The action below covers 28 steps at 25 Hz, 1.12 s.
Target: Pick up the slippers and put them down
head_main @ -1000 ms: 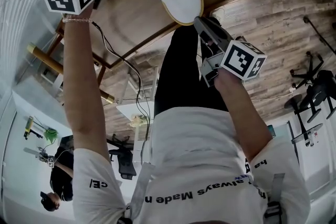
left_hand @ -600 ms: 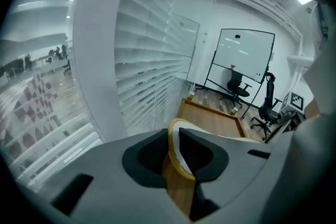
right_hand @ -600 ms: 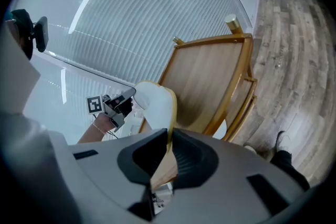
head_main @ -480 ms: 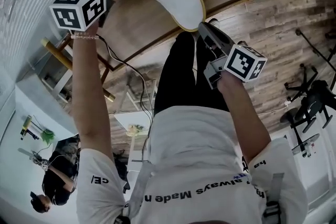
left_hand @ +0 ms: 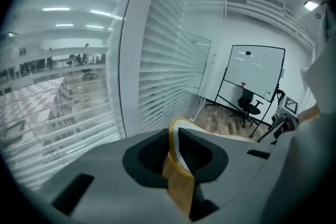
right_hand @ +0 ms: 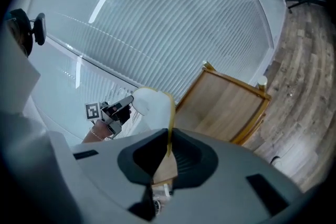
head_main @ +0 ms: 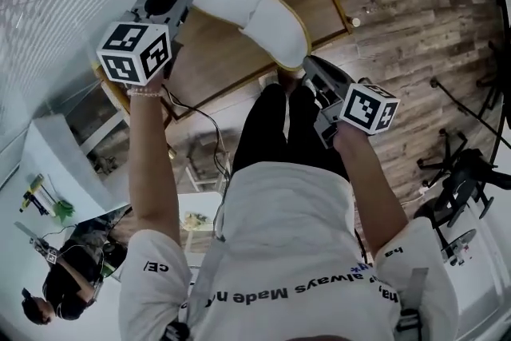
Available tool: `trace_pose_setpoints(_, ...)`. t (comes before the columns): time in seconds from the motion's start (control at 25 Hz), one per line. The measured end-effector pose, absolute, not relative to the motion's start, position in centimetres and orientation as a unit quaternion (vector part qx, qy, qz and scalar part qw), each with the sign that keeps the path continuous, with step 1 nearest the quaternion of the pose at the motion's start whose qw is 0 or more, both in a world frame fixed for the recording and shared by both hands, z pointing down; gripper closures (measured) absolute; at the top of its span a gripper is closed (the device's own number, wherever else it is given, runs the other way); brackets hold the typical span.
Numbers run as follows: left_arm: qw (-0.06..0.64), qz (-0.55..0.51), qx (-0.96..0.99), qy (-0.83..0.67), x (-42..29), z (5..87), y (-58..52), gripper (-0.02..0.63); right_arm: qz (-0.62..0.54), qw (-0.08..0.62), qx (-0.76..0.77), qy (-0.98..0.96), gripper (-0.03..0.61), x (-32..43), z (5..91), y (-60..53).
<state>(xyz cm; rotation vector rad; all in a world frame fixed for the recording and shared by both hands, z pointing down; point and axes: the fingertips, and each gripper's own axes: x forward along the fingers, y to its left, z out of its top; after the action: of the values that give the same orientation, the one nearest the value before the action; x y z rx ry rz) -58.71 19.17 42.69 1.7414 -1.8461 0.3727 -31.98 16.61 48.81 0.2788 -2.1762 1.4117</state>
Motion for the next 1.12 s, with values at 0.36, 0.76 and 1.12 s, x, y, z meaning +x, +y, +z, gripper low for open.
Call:
trace_pose_setpoints(0.36, 0.257, 0.091, 0.626, -0.731, -56.8, 33.2, 22.8, 0.557, 0.473, 0.265, 0.068, -0.838, 0.549, -32.0, 40.9, 14.9)
trace_pose_setpoints(0.76, 0.237, 0.035, 0.611, -0.755, -54.2, 25.2, 26.3, 0.563, 0.431, 0.252, 0.045, -0.865, 0.551, -31.4, 33.7, 13.9)
trace_pose_setpoints(1.12, 0.227, 0.026, 0.607, -0.761, -53.0, 23.0, 28.1, 0.565, 0.419, 0.248, 0.044, -0.872, 0.551, -31.0, 32.2, 14.6)
